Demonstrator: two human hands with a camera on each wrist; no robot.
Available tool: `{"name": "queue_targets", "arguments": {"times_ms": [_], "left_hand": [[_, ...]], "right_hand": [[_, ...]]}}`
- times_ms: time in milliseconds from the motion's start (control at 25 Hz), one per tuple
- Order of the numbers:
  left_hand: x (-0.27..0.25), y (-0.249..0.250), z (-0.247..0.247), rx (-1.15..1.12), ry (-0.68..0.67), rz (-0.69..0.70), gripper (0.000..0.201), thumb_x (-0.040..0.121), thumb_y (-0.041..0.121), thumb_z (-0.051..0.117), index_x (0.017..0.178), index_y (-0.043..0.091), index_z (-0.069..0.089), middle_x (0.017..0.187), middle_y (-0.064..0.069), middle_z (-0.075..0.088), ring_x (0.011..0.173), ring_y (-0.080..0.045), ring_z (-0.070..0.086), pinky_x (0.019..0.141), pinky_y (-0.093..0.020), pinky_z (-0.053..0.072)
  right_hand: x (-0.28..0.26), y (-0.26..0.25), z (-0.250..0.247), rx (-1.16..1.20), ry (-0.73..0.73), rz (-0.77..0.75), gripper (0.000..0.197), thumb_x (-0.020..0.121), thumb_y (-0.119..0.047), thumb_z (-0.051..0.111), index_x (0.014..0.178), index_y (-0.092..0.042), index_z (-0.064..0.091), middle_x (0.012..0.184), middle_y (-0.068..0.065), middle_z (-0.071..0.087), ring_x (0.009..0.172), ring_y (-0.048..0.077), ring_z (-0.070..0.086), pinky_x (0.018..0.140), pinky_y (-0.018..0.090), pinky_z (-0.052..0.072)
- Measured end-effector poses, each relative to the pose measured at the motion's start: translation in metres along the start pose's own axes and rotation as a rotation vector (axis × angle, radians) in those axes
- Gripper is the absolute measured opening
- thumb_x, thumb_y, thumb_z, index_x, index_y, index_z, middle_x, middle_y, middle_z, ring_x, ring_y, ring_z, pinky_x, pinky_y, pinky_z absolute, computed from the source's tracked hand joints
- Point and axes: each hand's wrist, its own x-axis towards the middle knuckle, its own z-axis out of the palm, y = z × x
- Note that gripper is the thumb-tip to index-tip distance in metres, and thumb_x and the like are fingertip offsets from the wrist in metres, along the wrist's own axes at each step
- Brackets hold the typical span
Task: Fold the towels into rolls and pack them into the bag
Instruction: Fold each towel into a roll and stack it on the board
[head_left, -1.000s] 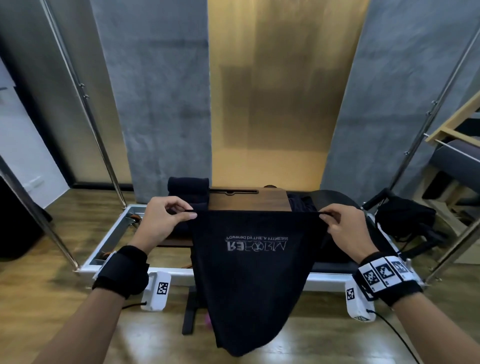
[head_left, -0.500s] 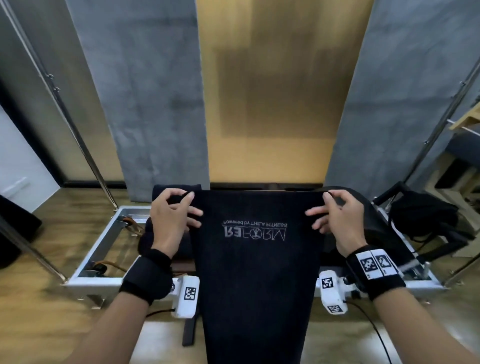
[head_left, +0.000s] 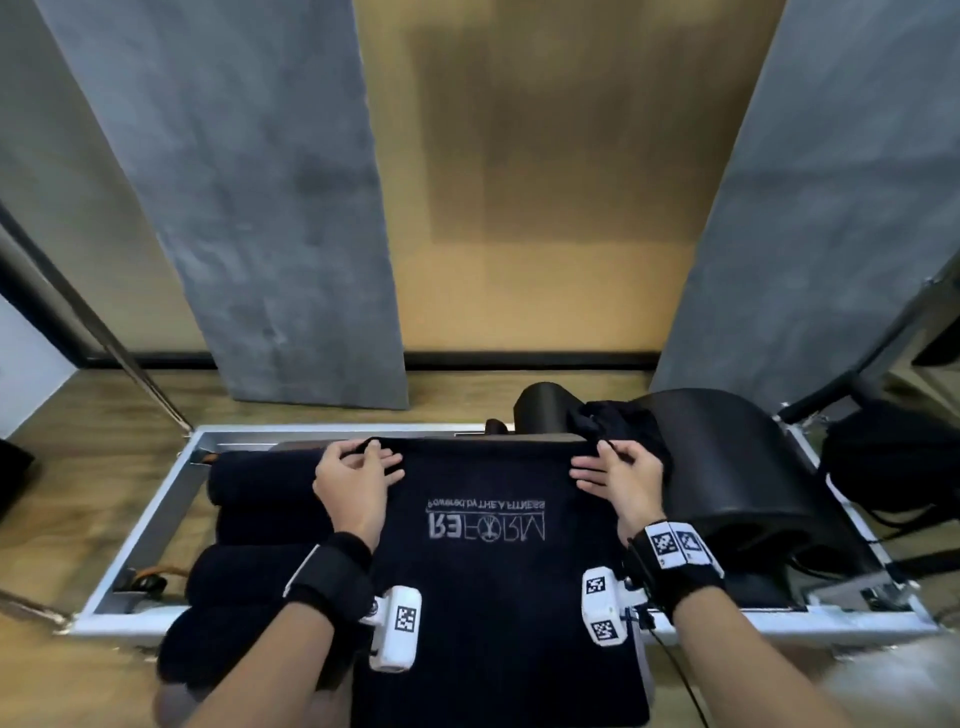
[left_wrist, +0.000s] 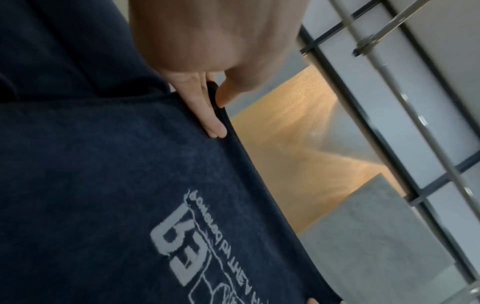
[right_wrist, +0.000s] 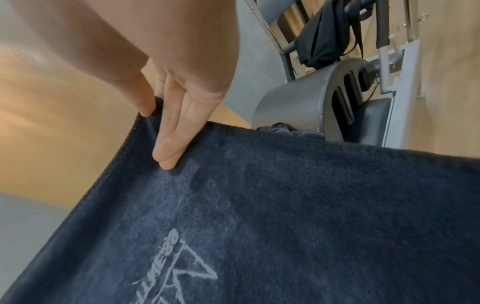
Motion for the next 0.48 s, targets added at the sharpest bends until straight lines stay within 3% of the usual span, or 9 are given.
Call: {"name": "queue_targets", "arguments": {"times_ms": [160, 360, 480], "left_hand": [[0.044, -0.037, 0.038, 0.068, 0.093, -0.073, 0.005, 0.105, 0.001, 0.059, 0.108, 0.005, 0.056, 0.1, -0.028, 0.073, 0.088, -0.034, 0.079, 0.073, -0.042, 0.064], [0.081, -0.067, 0.068, 0.154, 0.121, -0.179, 0.011, 0.105, -0.004, 0.056, 0.111, 0.006, 0.055, 0.108, -0.032, 0.069, 0.093, -0.036, 0.076, 0.079, -0.049, 0.064], [0.082, -0.079, 0.072, 0.261, 0.053, -0.219, 0.036, 0.103, -0.004, 0.057, 0.138, 0.002, 0.051, 0.118, -0.024, 0.066, 0.102, -0.031, 0.071, 0.079, -0.045, 0.063]], "right_hand": [[0.061, 0.021, 0.016, -0.046, 0.011, 0.124, 0.013, 0.107, -0.011, 0.056, 0.112, 0.001, 0.06, 0.083, 0.021, 0.078, 0.073, 0.036, 0.078, 0.058, 0.034, 0.064], [0.112, 0.041, 0.033, -0.099, 0.016, 0.24, 0.015, 0.107, -0.011, 0.057, 0.115, 0.002, 0.061, 0.09, 0.025, 0.078, 0.081, 0.043, 0.077, 0.068, 0.043, 0.063], [0.121, 0.046, 0.036, -0.115, 0.01, 0.265, 0.014, 0.108, -0.011, 0.055, 0.118, -0.005, 0.062, 0.096, 0.022, 0.079, 0.08, 0.043, 0.076, 0.066, 0.041, 0.062]]}}
